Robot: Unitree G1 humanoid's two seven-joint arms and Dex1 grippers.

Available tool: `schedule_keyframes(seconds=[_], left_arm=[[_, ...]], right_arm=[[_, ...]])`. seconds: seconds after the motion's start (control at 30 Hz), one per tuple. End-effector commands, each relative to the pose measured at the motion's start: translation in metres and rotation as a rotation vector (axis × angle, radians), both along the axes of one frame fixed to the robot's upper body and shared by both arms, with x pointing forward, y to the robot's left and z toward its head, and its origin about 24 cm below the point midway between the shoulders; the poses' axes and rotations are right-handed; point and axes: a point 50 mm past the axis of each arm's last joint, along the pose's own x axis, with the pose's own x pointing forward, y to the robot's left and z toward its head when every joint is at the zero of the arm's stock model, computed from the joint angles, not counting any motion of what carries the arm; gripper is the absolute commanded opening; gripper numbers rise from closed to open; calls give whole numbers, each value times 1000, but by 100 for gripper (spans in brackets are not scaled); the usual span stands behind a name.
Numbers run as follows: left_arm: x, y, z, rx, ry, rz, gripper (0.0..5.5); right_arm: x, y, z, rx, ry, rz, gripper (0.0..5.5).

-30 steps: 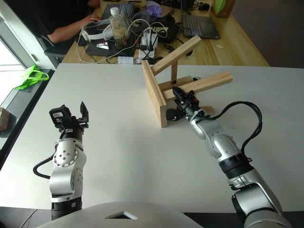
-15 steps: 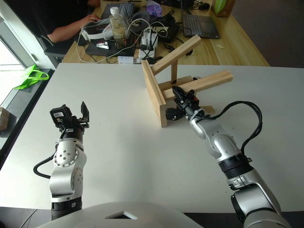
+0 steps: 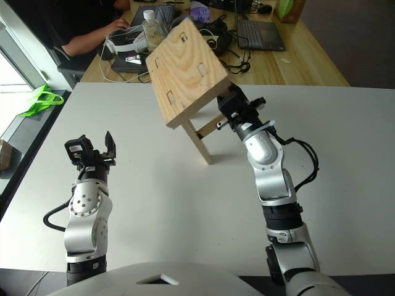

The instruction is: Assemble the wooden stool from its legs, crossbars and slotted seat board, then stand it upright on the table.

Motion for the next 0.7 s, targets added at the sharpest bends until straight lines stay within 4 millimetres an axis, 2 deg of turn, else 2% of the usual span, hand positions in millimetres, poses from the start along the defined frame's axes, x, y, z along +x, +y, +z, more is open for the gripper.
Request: schedule_keyframes(seconds=[0.03, 0.2, 0.33, 0.37, 0.4, 0.47, 0.57, 0.67, 0.7], left_arm=[[2, 2, 3, 15, -8, 3, 322], [2, 3, 5, 14, -16, 5, 322], [0, 6, 6, 9, -23, 17, 322], [-1, 8, 6, -19, -30, 23, 322], [-2, 8, 6, -42, -35, 28, 322], [-7, 11, 6, -69, -40, 35, 322], [-20, 8, -5, -87, -15, -10, 322], [-31, -4, -23, -59, 16, -121, 322], [-32, -8, -27, -57, 24, -141, 322]], right_arm=[[-6, -1, -10, 254, 123, -6, 173], [-11, -2, -8, 488, 168, -12, 249], [-23, -8, -2, 559, 159, 47, 327], [-31, -10, -5, 558, 176, 71, 331], [-38, -14, -10, 553, 204, 85, 358], [-58, -28, -27, 514, 272, 67, 360], [-82, -48, -57, 418, 257, -107, 360], [-91, -57, -87, 329, 176, -347, 360], [-93, -57, -92, 337, 163, -380, 360]])
